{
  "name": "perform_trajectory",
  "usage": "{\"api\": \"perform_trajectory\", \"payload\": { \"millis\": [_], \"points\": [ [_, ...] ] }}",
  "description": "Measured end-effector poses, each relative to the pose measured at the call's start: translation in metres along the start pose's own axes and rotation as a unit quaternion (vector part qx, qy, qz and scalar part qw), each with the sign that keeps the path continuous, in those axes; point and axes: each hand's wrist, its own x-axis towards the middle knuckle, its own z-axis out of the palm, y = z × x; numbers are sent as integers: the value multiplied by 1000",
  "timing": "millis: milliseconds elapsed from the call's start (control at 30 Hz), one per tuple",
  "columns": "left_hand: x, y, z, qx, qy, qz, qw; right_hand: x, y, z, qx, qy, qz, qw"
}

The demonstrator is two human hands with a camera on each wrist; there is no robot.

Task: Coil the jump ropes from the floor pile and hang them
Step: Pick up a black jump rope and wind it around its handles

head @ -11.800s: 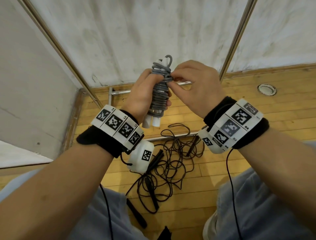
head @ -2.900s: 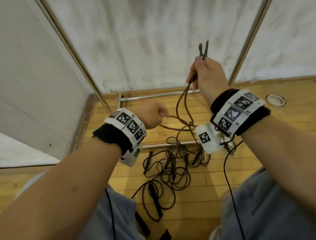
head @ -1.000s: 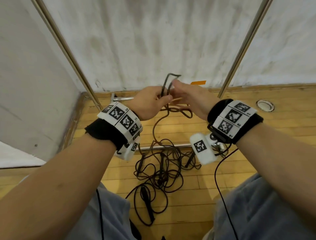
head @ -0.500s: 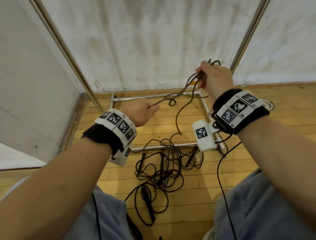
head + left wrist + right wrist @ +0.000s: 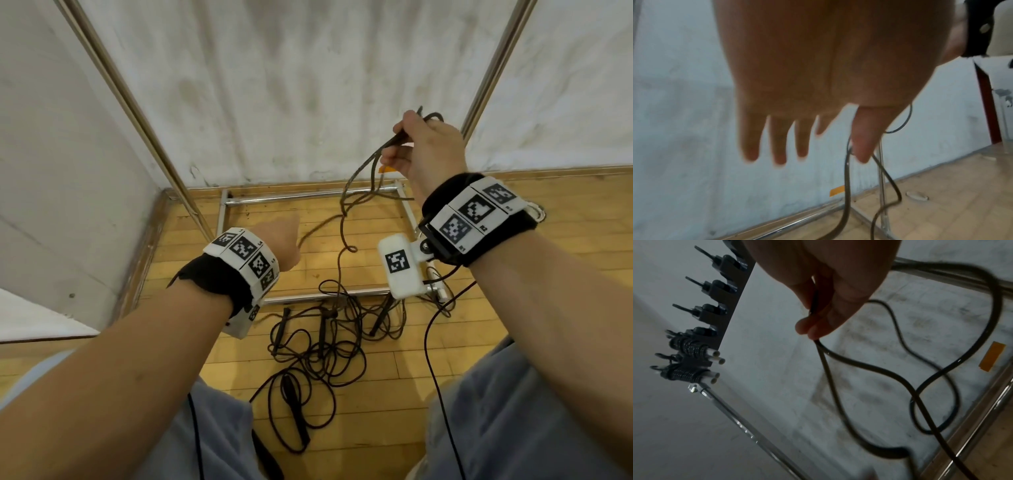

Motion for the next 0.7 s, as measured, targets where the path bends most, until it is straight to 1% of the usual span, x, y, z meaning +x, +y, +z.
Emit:
{"api": "perform_trajectory", "payload": {
  "millis": [33,67,100,133,200,267,300,333,400,467,500,567,600,633,700],
  "points": [
    [-3,3,-3,-87,35,51,994,-4,0,2,3,-24,9,1000],
    [-8,8,-10,-192,68,102,974,-9,0,5,0,-49,16,999],
    [-14,14,-15,-284,91,148,943,-15,0,8,-5,-71,19,997],
    [-17,20,-19,-349,98,183,914,-19,0,11,-7,-91,22,996],
    [-20,33,-20,-424,80,220,875,-27,-2,16,13,-119,27,992],
    [-23,40,-20,-459,81,227,855,-30,-5,20,48,-132,31,990],
    [-22,40,-20,-459,86,223,856,-29,-8,21,62,-133,30,989],
    [-21,39,-19,-457,75,216,860,-28,-11,20,74,-132,26,988],
    [-20,36,-19,-440,27,197,876,-23,-18,16,102,-129,15,986],
    [-19,32,-19,-423,2,191,886,-15,-23,11,136,-121,8,983],
    [-19,31,-19,-420,7,187,888,-12,-24,8,146,-112,6,983],
    [-20,29,-22,-414,52,179,891,-8,-20,6,140,-100,8,985],
    [-20,28,-23,-420,76,173,888,-7,-17,5,123,-103,17,987],
    [-21,27,-26,-439,99,166,877,-8,-12,6,91,-114,31,989],
    [-22,25,-31,-494,142,158,843,-12,4,6,-19,-165,73,983]
  ]
}}
